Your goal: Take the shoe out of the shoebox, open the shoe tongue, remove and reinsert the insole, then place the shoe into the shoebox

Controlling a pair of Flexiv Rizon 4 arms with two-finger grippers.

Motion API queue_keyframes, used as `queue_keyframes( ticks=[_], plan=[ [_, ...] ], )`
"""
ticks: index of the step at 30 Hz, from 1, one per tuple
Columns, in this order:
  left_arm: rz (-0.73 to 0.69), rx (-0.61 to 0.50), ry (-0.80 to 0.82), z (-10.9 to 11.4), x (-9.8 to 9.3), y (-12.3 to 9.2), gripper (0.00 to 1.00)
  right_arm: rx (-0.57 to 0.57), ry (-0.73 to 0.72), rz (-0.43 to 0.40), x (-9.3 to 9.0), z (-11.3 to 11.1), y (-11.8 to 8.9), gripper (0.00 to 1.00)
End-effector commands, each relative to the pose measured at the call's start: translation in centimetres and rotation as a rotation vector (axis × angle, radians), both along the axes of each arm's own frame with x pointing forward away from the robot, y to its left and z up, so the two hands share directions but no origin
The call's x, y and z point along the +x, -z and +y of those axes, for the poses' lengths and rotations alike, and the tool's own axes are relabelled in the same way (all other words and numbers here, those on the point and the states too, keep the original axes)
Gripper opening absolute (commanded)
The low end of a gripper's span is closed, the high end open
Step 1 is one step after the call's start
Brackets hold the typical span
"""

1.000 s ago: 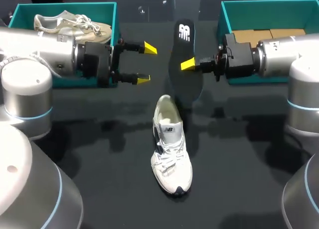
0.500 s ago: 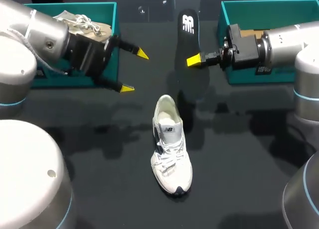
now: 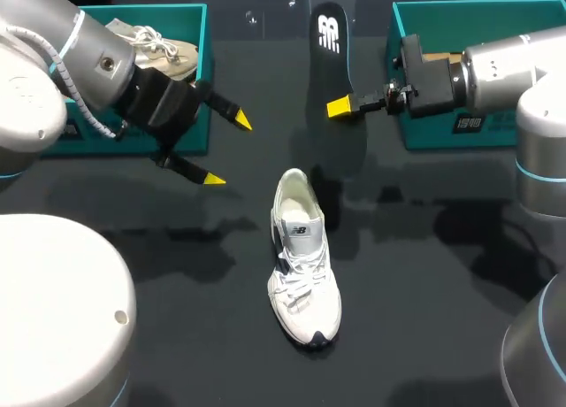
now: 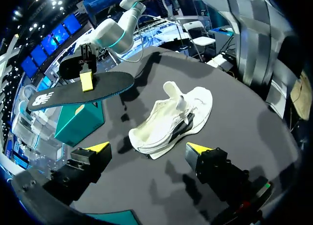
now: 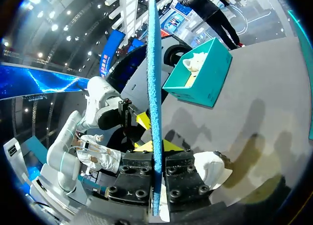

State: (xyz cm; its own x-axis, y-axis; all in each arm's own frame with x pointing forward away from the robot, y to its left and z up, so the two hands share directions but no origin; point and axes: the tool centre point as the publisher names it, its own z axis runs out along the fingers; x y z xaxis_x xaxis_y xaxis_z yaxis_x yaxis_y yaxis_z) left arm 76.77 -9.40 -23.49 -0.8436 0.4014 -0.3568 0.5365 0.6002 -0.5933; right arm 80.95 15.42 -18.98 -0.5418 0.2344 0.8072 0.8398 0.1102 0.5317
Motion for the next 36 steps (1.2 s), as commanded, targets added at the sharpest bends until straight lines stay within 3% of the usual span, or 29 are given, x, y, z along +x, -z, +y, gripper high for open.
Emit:
queue_keyframes(
  ticks=[1,11,33,36],
  plan=[
    [0.089,0.113,-0.146,0.0,-0.6,0.8,1.0,-0.011,0.016,-0.022,-0.4,0.6,0.3,0.0],
    [0.226,0.191,-0.318,0.9,-2.5,4.1,1.0,-0.042,-0.019,-0.075,-1.0,1.3,1.8,0.0],
    [0.226,0.191,-0.318,0.9,-2.5,4.1,1.0,-0.042,-0.019,-0.075,-1.0,1.3,1.8,0.0],
    [0.242,0.197,-0.327,0.5,-2.7,4.5,1.0,-0.061,-0.013,-0.147,-1.0,2.6,1.7,0.0]
  ],
)
